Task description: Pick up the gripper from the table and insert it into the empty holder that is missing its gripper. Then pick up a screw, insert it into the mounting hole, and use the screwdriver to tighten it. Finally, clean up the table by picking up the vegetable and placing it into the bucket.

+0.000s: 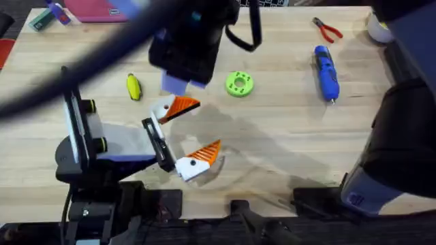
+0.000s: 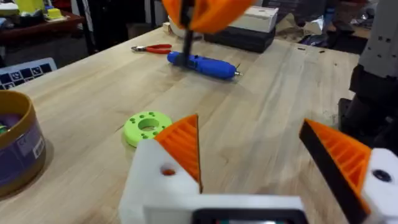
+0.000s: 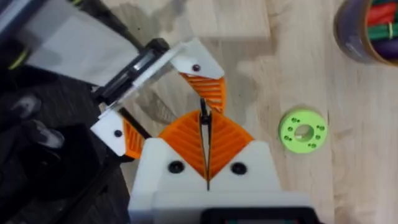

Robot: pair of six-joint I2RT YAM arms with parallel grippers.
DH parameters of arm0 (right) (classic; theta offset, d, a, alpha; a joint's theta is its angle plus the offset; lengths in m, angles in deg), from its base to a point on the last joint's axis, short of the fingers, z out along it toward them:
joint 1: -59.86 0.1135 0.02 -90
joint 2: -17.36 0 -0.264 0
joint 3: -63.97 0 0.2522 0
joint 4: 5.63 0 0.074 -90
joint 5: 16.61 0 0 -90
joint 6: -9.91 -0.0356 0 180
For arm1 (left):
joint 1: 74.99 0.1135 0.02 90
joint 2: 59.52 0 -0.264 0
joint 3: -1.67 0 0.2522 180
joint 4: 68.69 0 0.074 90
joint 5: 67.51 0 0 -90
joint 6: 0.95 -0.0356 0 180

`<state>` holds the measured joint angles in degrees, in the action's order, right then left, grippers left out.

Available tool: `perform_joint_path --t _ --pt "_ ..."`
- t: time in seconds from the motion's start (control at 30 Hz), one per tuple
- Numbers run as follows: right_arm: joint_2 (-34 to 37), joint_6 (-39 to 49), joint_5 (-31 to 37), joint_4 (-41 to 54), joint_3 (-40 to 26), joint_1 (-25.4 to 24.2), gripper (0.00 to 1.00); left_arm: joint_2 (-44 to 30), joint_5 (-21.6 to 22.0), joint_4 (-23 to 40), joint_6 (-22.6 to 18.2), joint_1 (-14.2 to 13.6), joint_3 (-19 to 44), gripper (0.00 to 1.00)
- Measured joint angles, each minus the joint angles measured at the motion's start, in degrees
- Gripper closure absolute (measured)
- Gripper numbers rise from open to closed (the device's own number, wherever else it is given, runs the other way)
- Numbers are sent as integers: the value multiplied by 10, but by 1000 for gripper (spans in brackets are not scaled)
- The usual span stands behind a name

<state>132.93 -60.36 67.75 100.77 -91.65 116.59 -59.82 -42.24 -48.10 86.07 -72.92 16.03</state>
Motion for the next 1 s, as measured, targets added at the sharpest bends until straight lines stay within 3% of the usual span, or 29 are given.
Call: perform_joint_path --t 0.4,1.0 --pt "5 88 32 0 0 41 996 0 0 0 0 0 0 15" --pt "61 95 58 0 0 52 996 0 0 0 0 0 0 15"
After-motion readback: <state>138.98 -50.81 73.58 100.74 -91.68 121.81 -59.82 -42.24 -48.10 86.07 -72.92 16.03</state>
